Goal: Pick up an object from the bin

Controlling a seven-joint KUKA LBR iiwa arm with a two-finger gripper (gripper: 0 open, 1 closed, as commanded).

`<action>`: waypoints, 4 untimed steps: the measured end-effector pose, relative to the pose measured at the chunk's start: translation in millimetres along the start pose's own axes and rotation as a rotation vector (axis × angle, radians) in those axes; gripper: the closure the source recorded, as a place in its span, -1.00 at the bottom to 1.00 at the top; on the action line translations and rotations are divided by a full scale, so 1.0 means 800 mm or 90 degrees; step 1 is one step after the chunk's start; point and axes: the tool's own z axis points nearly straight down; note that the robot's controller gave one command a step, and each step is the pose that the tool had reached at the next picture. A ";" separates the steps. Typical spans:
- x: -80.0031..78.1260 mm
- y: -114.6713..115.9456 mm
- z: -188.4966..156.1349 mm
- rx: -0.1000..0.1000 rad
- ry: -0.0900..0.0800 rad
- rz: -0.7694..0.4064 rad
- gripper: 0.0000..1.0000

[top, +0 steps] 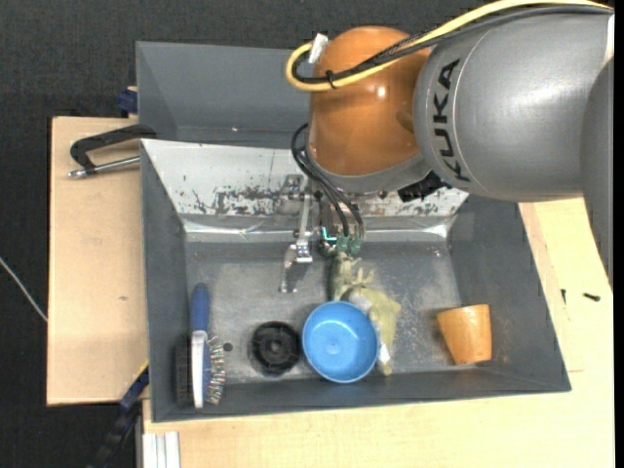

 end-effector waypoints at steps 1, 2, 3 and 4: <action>0.018 -0.050 0.174 0.000 -0.010 -0.181 -1.00; 0.082 0.004 0.094 -0.001 -0.007 -0.243 -1.00; 0.088 0.064 0.168 0.000 -0.004 -0.397 -1.00; 0.086 0.063 0.166 0.001 -0.005 -0.395 1.00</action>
Offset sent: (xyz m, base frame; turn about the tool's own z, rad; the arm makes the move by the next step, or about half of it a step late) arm -0.0178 -0.0411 -0.1408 -0.2854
